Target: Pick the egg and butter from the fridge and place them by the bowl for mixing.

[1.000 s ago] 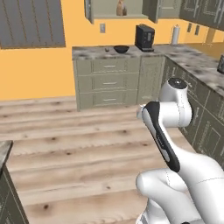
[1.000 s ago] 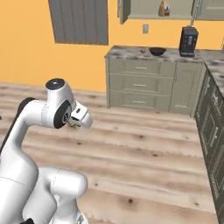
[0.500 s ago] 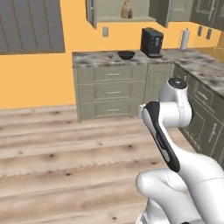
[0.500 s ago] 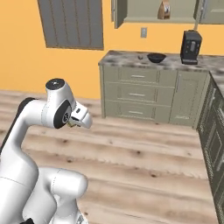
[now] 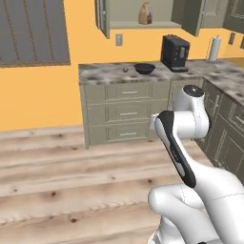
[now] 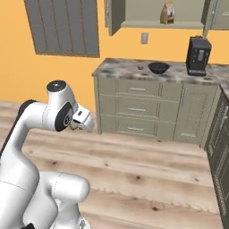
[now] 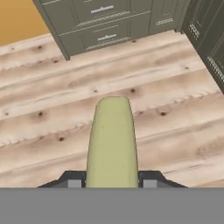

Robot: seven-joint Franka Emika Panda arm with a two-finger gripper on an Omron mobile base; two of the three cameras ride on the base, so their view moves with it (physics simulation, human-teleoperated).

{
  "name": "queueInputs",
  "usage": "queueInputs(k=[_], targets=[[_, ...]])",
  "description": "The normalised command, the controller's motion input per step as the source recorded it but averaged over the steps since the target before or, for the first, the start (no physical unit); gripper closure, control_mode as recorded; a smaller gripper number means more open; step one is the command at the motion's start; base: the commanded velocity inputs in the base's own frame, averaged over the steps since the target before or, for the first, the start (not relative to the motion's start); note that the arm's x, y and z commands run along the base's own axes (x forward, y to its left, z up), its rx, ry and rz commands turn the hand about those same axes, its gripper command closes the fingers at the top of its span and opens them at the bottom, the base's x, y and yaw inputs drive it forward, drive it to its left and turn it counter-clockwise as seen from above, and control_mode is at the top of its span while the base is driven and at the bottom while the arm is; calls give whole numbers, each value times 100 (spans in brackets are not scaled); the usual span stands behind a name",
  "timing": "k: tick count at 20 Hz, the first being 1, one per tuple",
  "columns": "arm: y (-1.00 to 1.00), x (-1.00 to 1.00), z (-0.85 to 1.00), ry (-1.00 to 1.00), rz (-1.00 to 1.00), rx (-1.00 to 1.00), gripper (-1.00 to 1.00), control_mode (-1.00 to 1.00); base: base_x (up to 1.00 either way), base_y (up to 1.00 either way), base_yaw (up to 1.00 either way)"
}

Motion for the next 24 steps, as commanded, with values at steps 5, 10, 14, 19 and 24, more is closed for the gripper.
queueInputs(k=[5,10,14,19,24], targets=[[0,0,0,0,0,0,100,100,93,-24,3],[0,0,0,0,0,0,100,100,88,-29,1],[0,0,0,0,0,0,100,100,71,-39,10],[0,0,0,0,0,0,100,100,66,-41,13],[0,0,0,0,0,0,100,100,63,-51,2]])
